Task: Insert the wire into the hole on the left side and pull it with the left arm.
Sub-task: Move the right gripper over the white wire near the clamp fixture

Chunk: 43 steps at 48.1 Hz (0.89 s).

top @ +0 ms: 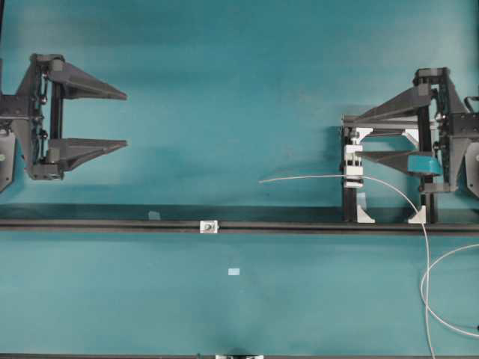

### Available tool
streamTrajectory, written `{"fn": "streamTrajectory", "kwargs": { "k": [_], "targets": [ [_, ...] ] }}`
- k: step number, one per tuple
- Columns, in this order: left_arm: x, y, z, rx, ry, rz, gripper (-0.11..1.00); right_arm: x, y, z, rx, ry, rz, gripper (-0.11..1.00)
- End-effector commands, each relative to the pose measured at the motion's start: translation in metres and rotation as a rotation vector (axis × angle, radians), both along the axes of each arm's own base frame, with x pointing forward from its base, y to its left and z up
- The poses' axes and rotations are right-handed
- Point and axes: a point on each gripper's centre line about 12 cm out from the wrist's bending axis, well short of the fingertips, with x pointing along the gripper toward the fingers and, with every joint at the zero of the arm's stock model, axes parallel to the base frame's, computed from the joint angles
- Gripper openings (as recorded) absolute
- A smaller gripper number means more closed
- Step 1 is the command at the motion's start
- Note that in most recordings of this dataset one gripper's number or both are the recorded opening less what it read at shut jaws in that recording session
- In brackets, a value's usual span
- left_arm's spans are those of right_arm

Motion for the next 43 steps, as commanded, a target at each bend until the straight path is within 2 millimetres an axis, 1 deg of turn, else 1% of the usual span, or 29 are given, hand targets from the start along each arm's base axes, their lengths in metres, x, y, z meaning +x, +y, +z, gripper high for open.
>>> {"fn": "streamTrajectory", "kwargs": {
  "k": [1,10,29,43],
  "targets": [
    [0.004,0.003,0.000,0.002,0.000,0.011,0.81,0.006,0.000,0.001,0.003,-0.003,0.001,0.73],
    [0.009,0.004,-0.010,0.001,0.029,0.018,0.81,0.019,0.000,-0.014,0.034,0.066,-0.006,0.73],
    [0.018,0.006,-0.030,-0.003,0.094,0.021,0.81,0.051,0.001,-0.035,0.064,0.207,-0.018,0.73],
    [0.022,0.009,-0.035,-0.002,0.103,0.032,0.81,0.071,0.001,-0.053,0.104,0.327,-0.037,0.72]
  ]
}}
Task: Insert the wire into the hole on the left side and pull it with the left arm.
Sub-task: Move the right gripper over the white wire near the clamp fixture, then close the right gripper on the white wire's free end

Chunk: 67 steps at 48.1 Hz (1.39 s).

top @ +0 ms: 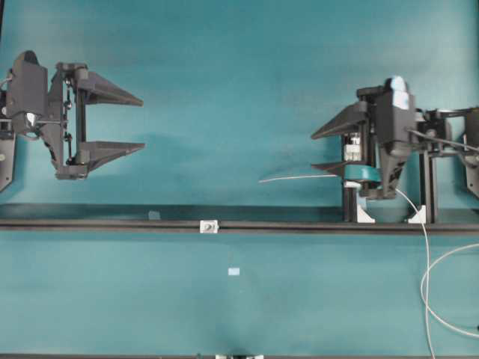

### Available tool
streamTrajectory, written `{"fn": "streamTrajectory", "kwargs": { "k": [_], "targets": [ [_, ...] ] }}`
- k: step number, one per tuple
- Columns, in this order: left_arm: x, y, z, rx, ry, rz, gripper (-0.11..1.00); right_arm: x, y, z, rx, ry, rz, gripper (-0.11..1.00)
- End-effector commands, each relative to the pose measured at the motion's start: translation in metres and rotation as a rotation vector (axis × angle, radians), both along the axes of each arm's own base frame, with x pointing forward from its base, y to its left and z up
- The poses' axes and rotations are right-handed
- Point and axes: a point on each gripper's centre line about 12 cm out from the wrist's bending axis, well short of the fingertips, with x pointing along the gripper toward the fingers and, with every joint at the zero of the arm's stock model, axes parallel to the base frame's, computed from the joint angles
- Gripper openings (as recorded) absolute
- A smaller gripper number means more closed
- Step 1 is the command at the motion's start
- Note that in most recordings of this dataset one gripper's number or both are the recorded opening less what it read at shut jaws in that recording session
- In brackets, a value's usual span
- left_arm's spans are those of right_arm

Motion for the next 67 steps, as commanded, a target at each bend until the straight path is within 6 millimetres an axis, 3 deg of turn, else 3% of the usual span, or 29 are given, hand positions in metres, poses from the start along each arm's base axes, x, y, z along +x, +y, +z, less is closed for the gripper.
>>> {"fn": "streamTrajectory", "kwargs": {
  "k": [1,67],
  "targets": [
    [0.005,0.002,0.007,0.004,-0.032,0.008,0.81,0.010,0.000,0.005,0.009,-0.003,-0.004,0.72],
    [0.000,0.014,0.002,0.001,-0.015,0.058,0.80,0.043,0.007,-0.042,0.095,0.241,-0.052,0.72]
  ]
}}
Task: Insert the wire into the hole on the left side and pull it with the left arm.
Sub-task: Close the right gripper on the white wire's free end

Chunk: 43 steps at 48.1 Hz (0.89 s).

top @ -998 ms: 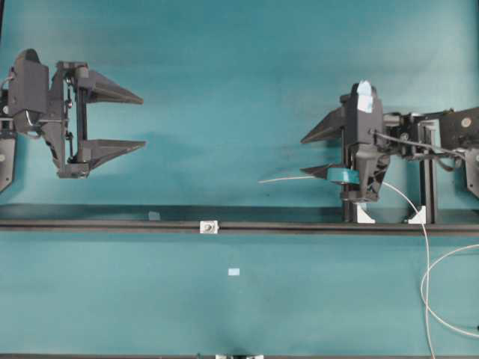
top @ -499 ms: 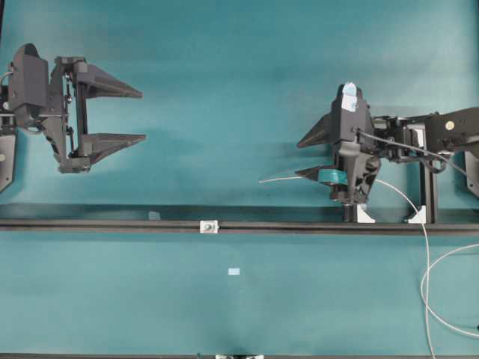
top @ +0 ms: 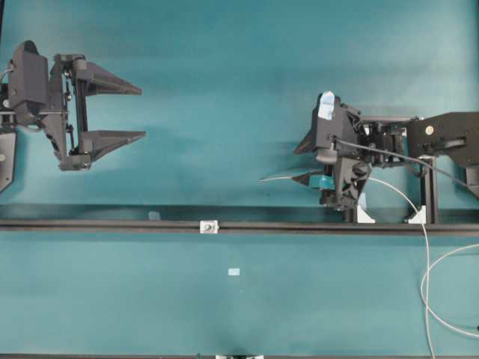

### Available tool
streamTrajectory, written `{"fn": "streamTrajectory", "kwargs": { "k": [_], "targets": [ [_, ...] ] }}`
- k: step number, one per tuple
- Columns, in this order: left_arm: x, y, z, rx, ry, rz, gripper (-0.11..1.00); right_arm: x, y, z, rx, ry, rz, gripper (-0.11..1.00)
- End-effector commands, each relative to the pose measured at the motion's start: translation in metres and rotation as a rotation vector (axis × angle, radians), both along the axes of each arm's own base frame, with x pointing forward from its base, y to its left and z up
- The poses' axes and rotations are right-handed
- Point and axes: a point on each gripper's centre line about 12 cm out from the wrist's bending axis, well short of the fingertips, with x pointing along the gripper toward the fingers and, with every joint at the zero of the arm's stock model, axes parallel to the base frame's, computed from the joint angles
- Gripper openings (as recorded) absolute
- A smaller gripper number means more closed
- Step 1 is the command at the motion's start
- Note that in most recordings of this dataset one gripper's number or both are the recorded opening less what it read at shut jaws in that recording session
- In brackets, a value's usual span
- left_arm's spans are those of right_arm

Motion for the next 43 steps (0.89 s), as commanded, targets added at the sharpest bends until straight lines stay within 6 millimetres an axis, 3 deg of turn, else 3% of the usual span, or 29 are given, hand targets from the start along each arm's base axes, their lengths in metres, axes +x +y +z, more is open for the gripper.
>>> {"fn": "streamTrajectory", "kwargs": {
  "k": [1,10,23,33,43],
  "targets": [
    [0.0012,0.0014,0.0034,0.003,-0.018,0.006,0.80,0.0062,0.0016,0.0083,0.005,-0.031,0.000,0.72],
    [0.0004,0.0012,0.0025,0.004,-0.015,0.004,0.80,0.0061,0.0016,0.0079,0.005,-0.037,0.000,0.68],
    [0.0004,0.0017,0.0025,0.003,-0.015,0.007,0.80,0.0054,0.0017,0.0071,0.005,-0.066,0.002,0.49],
    [0.0004,0.0016,0.0025,0.004,-0.015,0.006,0.80,0.0033,0.0021,0.0055,0.005,-0.067,0.003,0.41],
    [0.0004,0.0016,0.0025,0.002,-0.015,0.006,0.80,0.0027,0.0016,0.0051,0.005,-0.069,0.001,0.08]
  ]
}}
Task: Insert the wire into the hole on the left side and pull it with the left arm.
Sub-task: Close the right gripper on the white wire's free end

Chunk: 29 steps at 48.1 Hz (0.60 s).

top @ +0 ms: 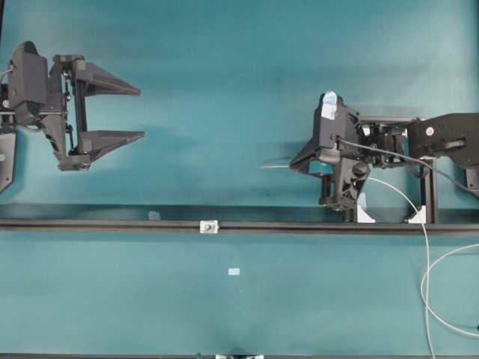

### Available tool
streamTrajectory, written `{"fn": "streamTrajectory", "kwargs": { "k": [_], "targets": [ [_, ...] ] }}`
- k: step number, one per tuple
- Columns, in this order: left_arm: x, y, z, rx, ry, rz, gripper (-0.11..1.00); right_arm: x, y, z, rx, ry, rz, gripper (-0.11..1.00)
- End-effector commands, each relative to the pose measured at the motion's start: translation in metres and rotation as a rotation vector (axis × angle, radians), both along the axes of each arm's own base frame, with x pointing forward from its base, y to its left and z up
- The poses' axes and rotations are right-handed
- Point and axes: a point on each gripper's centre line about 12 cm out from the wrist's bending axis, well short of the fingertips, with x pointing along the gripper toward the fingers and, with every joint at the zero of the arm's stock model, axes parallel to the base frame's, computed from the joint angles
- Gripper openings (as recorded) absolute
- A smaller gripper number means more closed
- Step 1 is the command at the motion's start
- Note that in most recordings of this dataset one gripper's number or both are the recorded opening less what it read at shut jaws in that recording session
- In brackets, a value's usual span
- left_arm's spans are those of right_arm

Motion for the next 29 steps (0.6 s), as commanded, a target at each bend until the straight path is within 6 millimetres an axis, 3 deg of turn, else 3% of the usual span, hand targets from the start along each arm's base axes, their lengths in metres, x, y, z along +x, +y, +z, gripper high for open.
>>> {"fn": "streamTrajectory", "kwargs": {
  "k": [1,29],
  "targets": [
    [0.002,0.002,0.005,0.003,-0.023,0.006,0.80,0.003,0.001,0.005,0.001,-0.028,0.003,0.06],
    [0.002,0.002,0.005,0.002,-0.023,0.006,0.80,0.006,0.000,0.015,-0.012,-0.086,0.014,0.06]
  ]
}}
